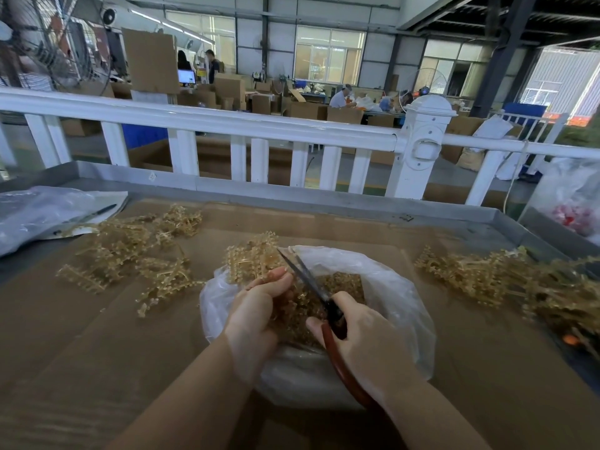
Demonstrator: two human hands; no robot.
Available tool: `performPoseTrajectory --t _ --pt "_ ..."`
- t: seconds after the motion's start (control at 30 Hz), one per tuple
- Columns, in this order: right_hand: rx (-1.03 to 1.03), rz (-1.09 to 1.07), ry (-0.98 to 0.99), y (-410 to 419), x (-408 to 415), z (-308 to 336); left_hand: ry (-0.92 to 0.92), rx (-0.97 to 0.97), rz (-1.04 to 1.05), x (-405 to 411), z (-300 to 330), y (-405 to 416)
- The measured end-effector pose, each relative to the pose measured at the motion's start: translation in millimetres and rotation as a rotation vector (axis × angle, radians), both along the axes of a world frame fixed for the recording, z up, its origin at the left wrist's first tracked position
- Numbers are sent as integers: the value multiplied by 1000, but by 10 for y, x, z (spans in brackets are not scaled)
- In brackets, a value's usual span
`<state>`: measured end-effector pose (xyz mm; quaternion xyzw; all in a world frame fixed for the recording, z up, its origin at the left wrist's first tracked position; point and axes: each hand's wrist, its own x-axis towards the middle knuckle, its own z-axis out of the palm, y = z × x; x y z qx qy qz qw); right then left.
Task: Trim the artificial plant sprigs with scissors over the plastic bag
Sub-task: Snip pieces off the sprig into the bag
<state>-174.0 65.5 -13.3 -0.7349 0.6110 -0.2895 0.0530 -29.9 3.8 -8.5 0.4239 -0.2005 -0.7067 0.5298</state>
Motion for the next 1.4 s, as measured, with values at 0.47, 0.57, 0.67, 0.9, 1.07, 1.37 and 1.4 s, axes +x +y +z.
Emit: performPoseTrajectory --t 0.47,0.57,0.67,0.9,1.07,1.37,1.4 --pt "1 19 35 -80 16 -51 50 32 -86 -54 -75 -42" --pt "-2 8 55 -107 32 -46 58 38 -106 -48 -76 -49" --pt "3 1 65 -121 41 -48 71 48 -111 -32 -88 -55" --pt "19 4 50 -132 27 -39 58 12 -115 -31 -88 -60" --pt "30 1 28 -141 19 -41 11 64 -131 -17 -40 -59" --pt "21 15 -3 -130 5 10 18 110 -119 -55 73 -81" --pt "15 20 -5 -124 7 11 23 108 -125 -49 71 -86"
